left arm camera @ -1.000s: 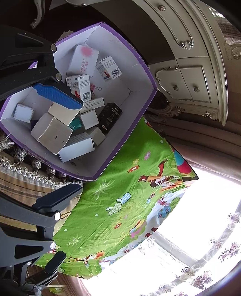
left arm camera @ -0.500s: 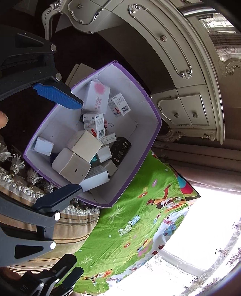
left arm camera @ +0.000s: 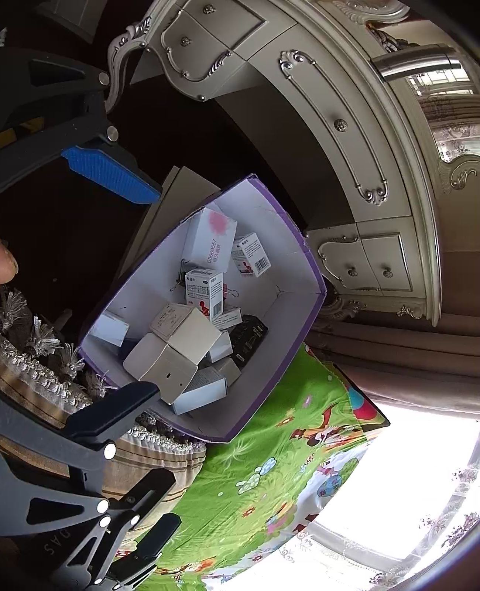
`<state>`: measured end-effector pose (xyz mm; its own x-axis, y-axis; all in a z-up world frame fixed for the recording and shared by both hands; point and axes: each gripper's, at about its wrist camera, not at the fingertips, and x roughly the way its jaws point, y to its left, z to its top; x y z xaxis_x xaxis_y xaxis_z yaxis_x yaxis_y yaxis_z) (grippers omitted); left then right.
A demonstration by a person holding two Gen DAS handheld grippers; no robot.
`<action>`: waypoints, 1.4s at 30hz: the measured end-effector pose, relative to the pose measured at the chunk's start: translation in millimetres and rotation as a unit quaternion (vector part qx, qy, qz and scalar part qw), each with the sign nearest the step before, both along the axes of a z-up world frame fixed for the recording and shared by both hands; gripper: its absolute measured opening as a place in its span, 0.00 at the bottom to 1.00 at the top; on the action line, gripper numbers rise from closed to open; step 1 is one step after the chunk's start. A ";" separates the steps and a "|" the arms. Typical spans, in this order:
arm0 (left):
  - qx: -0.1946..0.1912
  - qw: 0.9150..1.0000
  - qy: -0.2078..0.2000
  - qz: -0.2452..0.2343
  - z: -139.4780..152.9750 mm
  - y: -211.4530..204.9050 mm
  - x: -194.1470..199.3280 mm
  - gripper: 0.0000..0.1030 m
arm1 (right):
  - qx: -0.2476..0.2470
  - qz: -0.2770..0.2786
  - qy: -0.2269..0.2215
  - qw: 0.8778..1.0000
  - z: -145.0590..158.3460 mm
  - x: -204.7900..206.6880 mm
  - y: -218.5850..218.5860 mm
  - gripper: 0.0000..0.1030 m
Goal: Organize rigid objects
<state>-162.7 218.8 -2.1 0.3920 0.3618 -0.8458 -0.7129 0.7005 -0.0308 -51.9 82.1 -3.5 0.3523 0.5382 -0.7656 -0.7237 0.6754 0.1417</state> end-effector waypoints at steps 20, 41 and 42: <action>0.000 1.000 0.011 0.001 -3.1 4.0 1.3 0.95 | -0.003 -0.007 0.007 1.000 -4.0 2.5 -1.1 0.78; 0.000 1.000 0.013 -0.005 -4.4 5.6 3.6 0.95 | -0.003 -0.007 0.010 1.000 -5.8 3.8 -1.1 0.78; 0.000 1.000 0.013 -0.005 -4.4 5.6 3.6 0.95 | -0.003 -0.007 0.010 1.000 -5.8 3.9 -1.2 0.78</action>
